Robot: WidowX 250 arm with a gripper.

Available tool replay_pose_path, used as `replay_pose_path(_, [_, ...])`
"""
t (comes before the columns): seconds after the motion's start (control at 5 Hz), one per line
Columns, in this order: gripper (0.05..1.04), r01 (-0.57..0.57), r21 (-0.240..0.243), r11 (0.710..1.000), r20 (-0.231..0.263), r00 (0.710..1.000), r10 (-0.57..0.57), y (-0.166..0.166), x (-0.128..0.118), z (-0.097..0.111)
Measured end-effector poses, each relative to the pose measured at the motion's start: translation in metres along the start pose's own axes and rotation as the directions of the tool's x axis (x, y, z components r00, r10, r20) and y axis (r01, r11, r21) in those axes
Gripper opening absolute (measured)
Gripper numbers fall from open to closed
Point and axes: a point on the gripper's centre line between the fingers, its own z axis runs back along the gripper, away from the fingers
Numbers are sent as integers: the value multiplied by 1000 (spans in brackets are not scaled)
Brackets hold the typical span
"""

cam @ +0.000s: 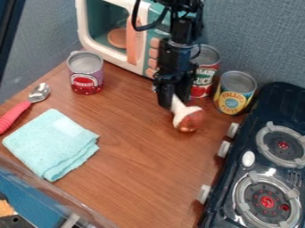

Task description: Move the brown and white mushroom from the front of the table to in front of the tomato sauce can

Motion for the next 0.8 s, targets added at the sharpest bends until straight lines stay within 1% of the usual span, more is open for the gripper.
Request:
replay_pose_path(0.2, [1021, 37, -27, 999, 26, 999, -37, 1, -8, 12])
replay_pose_path(0.4, [1011, 60, -46, 997, 52, 997, -58, 5, -13, 21])
replay_pose_path(0.6, [1007, 119, -91, 989, 129, 986, -107, 11, -26, 50])
replay_pose_path(0.8, [1006, 164, -150, 975, 195, 972, -133, 28, -33, 83])
